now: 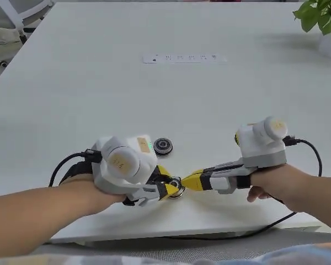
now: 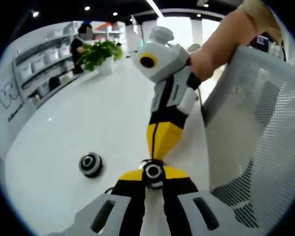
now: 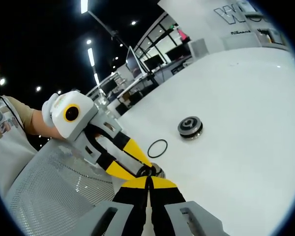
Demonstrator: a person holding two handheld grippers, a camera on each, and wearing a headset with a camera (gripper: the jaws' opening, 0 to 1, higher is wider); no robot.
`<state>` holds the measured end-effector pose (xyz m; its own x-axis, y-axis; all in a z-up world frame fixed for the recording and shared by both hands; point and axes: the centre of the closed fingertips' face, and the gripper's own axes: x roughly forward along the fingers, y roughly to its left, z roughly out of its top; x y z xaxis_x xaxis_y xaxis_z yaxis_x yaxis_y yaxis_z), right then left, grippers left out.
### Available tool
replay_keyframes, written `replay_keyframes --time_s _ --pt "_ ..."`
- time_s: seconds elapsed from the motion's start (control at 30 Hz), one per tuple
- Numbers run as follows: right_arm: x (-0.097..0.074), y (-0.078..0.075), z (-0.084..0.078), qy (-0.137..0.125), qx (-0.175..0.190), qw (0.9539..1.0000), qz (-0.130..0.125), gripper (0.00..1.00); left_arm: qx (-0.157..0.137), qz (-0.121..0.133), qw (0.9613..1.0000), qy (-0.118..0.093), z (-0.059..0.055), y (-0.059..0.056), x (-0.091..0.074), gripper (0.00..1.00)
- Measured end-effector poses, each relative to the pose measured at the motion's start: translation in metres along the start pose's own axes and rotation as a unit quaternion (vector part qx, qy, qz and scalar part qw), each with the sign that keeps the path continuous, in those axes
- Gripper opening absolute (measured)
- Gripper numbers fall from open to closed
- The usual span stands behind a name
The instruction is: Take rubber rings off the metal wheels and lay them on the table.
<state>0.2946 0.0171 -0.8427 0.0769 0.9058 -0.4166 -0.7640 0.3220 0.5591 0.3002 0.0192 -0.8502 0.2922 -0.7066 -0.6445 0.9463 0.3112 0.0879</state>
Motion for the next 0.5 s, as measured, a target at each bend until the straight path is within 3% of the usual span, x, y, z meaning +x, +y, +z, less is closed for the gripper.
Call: replay_keyframes --time_s 0.5 --pt "0.0037 0.0095 0.0012 -0.001 -0.007 0.9999 0.016 0.00 -0.003 0.002 1.0000 -0.001 -0.0002 0.0003 -0.0002 0.12"
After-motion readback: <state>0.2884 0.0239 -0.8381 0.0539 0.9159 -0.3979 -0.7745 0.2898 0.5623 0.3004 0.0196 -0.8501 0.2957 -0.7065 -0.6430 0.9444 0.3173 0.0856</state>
